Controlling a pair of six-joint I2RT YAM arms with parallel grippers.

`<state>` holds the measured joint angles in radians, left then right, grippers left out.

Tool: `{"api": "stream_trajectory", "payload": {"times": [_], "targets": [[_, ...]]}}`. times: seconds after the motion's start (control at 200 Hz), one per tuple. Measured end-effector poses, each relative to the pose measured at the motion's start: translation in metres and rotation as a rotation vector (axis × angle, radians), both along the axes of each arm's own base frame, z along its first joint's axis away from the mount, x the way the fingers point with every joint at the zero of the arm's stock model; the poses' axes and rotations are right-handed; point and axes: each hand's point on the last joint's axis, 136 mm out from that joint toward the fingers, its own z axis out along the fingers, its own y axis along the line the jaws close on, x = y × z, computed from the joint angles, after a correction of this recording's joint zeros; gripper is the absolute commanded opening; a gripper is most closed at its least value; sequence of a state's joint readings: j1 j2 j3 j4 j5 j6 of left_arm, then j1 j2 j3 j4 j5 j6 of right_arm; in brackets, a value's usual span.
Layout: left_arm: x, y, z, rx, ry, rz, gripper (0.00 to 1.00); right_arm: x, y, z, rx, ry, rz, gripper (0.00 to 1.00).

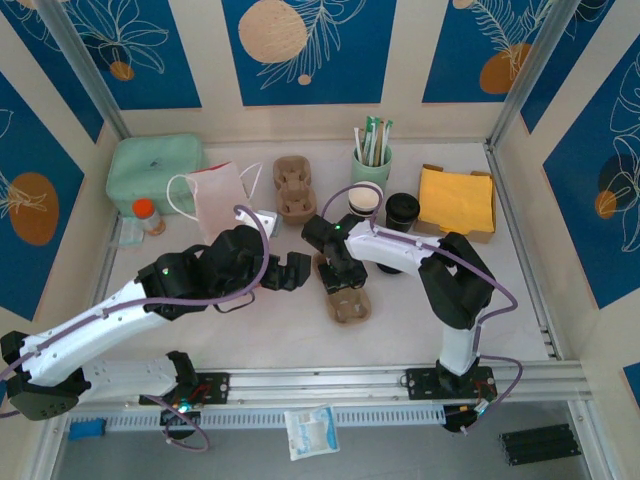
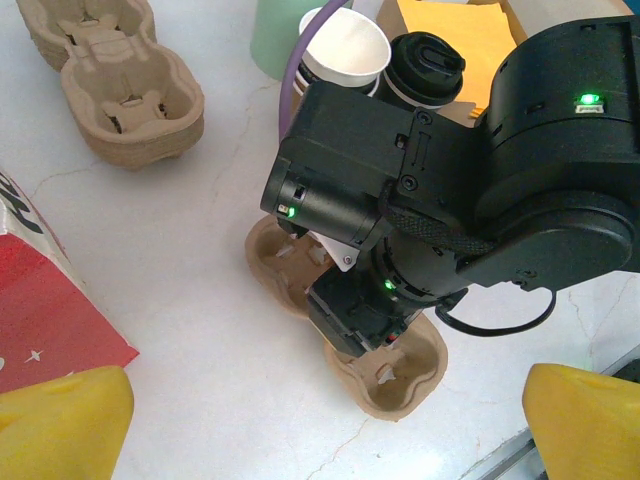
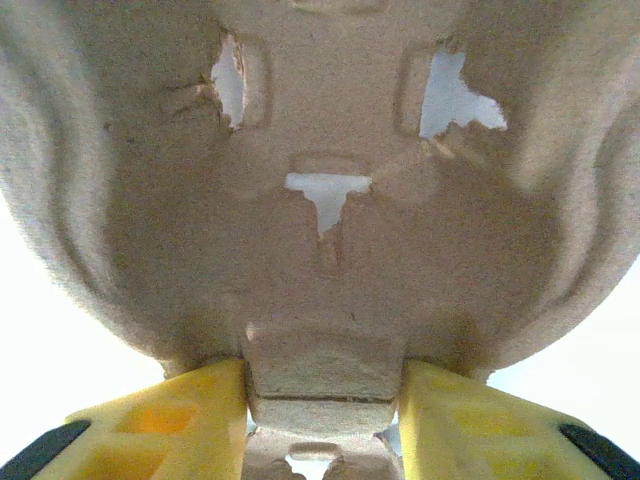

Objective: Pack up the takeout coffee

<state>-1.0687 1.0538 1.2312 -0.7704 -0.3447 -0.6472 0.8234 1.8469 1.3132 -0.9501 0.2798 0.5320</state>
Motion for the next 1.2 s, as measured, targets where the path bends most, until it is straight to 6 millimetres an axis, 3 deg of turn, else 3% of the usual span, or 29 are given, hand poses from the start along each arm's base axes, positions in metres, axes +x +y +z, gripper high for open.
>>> {"api": "stream_trajectory", "payload": {"times": [0.32, 0.77, 0.975, 1.2], "targets": [[0.0, -0.002, 0.007, -0.016, -0.004, -0.006, 0.99, 0.001, -0.003, 0.008, 0.001, -0.02, -0.001, 0.35], [0.005, 0.008, 0.069, -0.027, -0.125, -0.008, 0.99, 0.002, -0.006, 0.074, 0.145, -0.138, -0.028, 0.35], [0.028, 0.024, 0.079, 0.092, -0.162, 0.066, 0.99, 0.005, -0.01, 0.104, 0.233, -0.173, -0.055, 0.35], [0.069, 0.063, 0.061, 0.201, -0.11, 0.184, 0.99, 0.004, -0.015, 0.121, 0.284, -0.187, -0.074, 0.35]]}}
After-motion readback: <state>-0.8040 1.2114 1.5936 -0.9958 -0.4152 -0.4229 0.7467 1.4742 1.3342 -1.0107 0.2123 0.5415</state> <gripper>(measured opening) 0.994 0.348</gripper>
